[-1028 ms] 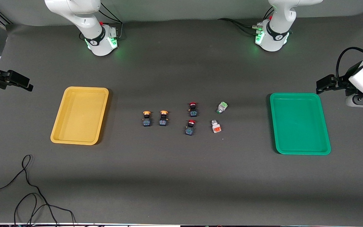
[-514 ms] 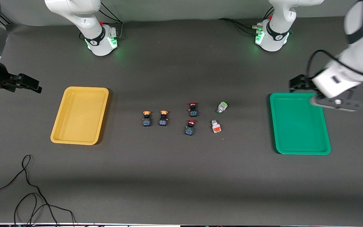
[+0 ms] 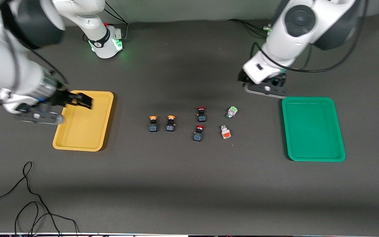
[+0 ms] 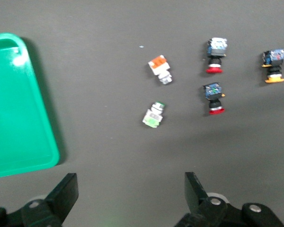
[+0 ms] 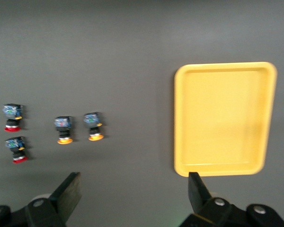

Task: Place green and yellow buttons in trays
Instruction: 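Reach the right gripper to a yellow button while the left reaches green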

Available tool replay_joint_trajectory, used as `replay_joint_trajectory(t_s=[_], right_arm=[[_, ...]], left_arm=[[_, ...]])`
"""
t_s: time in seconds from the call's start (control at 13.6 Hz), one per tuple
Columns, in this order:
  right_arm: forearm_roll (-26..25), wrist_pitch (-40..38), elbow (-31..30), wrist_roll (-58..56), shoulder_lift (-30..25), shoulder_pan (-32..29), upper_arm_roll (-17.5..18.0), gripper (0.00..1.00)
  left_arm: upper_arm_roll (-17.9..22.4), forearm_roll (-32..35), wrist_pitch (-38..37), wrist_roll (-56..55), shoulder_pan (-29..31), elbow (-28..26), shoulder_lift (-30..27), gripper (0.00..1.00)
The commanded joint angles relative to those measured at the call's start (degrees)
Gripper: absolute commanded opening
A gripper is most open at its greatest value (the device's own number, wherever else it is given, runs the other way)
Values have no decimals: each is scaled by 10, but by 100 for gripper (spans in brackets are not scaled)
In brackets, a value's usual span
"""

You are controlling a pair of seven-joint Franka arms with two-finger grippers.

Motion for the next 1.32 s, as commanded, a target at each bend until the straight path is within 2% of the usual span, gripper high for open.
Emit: replay_joint_trajectory(t_s=[0.0,0.15,0.29,0.51,0.66,0.88,1.03,1.25], right_arm=[[-9,47,7,73,55,18,20,100],[-24,75,-4,90,91,30,37,100],[-33,107,-48,90,110,30,52,100],[-32,239,-169,89,112,31,62,100],[-32,323,-225,87,122,32,69,100],[-38,384,-248,83,159,40,75,100],[-85,401,-248,90,188,44,75,100],[-120,438,-248,104,220,55,75,100]], left_arm=[[10,3,50,-35,-41,-57,-22,100],[10,5,84,-39,-49,-87,-22,100],[10,7,134,-39,-51,-119,-16,100],[5,18,247,-39,-56,-191,10,100],[5,28,295,-40,-63,-202,54,100],[6,42,367,-41,-60,-202,124,100],[8,49,399,-41,-59,-202,160,100],[10,52,453,-42,-59,-201,210,100]])
